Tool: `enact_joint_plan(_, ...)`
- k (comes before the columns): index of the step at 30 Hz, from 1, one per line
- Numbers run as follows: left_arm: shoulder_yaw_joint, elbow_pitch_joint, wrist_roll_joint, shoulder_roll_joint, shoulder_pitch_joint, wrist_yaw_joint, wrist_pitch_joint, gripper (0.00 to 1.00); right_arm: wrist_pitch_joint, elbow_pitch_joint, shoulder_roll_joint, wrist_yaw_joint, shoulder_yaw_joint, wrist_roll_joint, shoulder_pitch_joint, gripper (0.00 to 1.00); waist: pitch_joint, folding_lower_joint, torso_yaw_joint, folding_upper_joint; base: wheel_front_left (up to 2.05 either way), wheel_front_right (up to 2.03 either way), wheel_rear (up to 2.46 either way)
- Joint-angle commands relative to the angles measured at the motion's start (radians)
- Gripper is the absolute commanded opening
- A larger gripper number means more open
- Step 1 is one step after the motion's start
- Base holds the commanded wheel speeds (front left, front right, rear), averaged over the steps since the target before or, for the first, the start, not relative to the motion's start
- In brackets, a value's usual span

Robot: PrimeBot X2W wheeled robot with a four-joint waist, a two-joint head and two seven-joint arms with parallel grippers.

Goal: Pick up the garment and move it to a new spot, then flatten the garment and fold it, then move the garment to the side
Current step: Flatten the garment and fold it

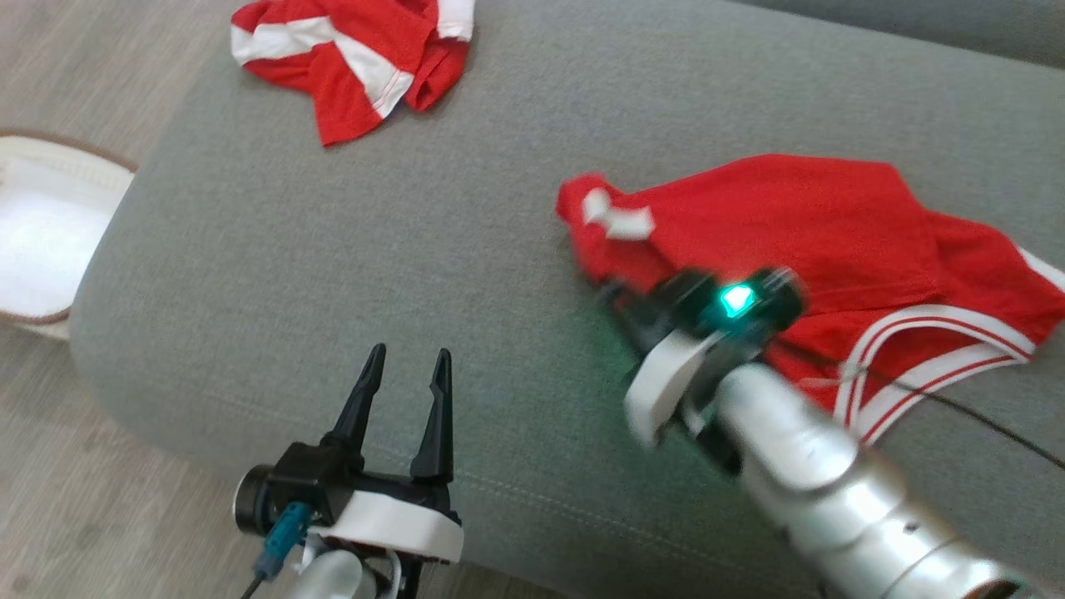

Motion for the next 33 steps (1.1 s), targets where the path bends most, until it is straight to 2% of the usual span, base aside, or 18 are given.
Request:
enact_joint_plan(1, 0.038, -0.026, 0.004, 0.017, -0.018, 0.002, -0.015, 1.00, 0.011, -0.040, 0.020, 0.008, 0.050, 0.015, 0.023, 0.00, -0.016, 0.0001, -0.017, 0.0000, 0.00, 0.00, 0.00)
enact_joint_plan(5, 0.039, -0.032, 0.003, 0.025, -0.011, 0.006, -0.013, 1.00, 0.057, -0.095, 0.020, 0.008, 0.187, 0.060, 0.050, 0.00, -0.031, 0.0001, -0.038, 0.0000, 0.00, 0.00, 0.00)
enact_joint_plan(8, 0.038, -0.038, 0.003, 0.031, -0.007, 0.009, -0.010, 1.00, 0.068, -0.113, 0.020, 0.008, 0.238, 0.084, 0.058, 0.00, -0.037, 0.0001, -0.050, 0.0000, 0.00, 0.00, 0.00)
enact_joint_plan(9, 0.037, -0.040, 0.003, 0.032, -0.005, 0.011, -0.009, 1.00, 0.062, -0.114, 0.020, 0.008, 0.243, 0.087, 0.059, 0.14, -0.038, 0.0001, -0.053, 0.0000, 0.00, 0.00, 0.00)
enact_joint_plan(10, 0.037, -0.042, 0.003, 0.034, -0.003, 0.012, -0.007, 1.00, 0.054, -0.112, 0.020, 0.008, 0.241, 0.091, 0.062, 0.71, -0.041, 0.0001, -0.058, 0.0000, 0.00, 0.00, 0.00)
enact_joint_plan(11, 0.037, -0.043, 0.002, 0.036, 0.000, 0.013, -0.006, 1.00, 0.043, -0.114, 0.020, 0.008, 0.237, 0.096, 0.067, 1.00, -0.045, 0.0001, -0.062, 0.0000, 0.00, 0.00, 0.00)
enact_joint_plan(15, 0.037, -0.045, 0.000, 0.043, 0.010, 0.018, -0.002, 1.00, 0.011, -0.117, 0.020, 0.008, 0.208, 0.111, 0.081, 1.00, -0.060, 0.0001, -0.079, 0.0000, 0.00, 0.00, 0.00)
enact_joint_plan(20, 0.035, -0.054, -0.002, 0.054, 0.024, 0.026, 0.007, 1.00, -0.033, -0.104, 0.020, 0.008, 0.074, 0.099, 0.097, 1.00, -0.091, 0.0001, -0.114, 0.0000, 0.00, 0.00, 0.00)
enact_joint_plan(25, 0.033, -0.068, -0.003, 0.061, 0.036, 0.034, 0.014, 1.00, -0.052, -0.054, 0.012, 0.008, -0.124, 0.020, 0.109, 1.00, -0.110, 0.0001, -0.147, 0.0000, 0.00, 0.00, 0.00)
enact_joint_plan(33, 0.027, -0.088, -0.004, 0.065, 0.035, 0.038, 0.020, 1.00, -0.055, 0.031, -0.060, 0.008, -0.480, -0.123, 0.117, 1.00, -0.090, 0.0001, -0.165, 0.0000, 0.00, 0.00, 0.00)
